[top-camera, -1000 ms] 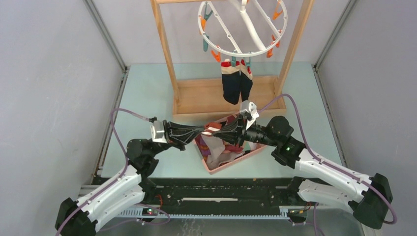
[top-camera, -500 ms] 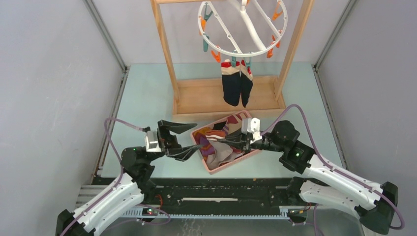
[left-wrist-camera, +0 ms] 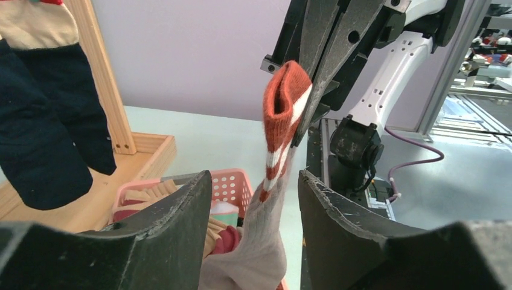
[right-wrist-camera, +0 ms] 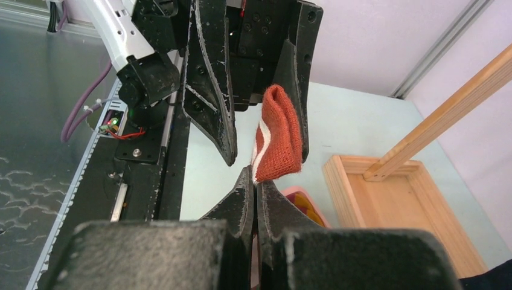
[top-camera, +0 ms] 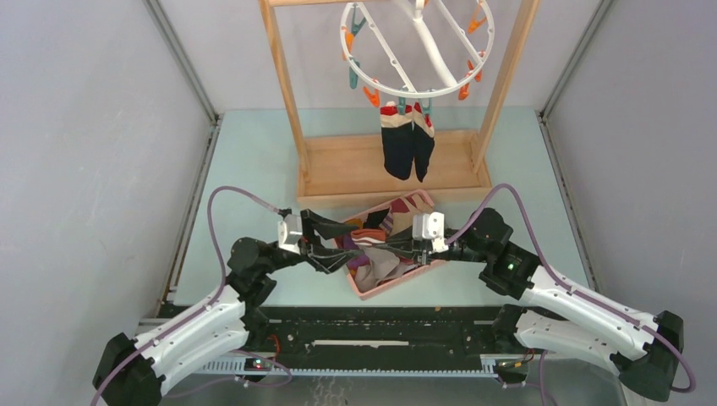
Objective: Clip the socks to the hanger
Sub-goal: Pick up the sock from the bin.
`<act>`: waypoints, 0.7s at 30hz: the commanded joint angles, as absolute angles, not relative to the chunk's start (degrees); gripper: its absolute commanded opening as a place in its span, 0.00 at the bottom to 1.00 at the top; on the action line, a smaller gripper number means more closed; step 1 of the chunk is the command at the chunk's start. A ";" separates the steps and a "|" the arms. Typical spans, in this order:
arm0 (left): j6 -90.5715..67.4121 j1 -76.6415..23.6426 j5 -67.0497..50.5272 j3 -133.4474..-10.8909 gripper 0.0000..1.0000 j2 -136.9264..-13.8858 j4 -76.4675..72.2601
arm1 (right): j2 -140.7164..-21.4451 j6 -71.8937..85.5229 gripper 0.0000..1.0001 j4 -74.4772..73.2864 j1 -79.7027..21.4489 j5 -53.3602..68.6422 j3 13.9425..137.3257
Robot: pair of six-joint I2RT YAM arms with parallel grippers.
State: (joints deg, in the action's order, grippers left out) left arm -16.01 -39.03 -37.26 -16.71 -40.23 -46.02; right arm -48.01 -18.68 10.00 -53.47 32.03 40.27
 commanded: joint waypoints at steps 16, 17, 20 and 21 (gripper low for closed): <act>-21.73 -40.64 -39.79 -21.06 0.21 -42.29 -57.27 | -47.68 -20.77 0.00 10.24 -54.20 31.85 42.36; -21.84 -40.62 -39.81 -21.16 0.14 -42.48 -57.30 | -47.68 -20.78 0.00 10.23 -54.19 31.79 42.36; -21.88 -40.72 -39.71 -21.35 0.00 -42.63 -57.32 | -47.65 -20.83 0.01 10.20 -54.19 31.50 42.36; -21.88 -40.74 -39.51 -21.28 0.00 -42.55 -57.38 | -47.62 -20.68 0.01 10.21 -54.15 31.35 42.35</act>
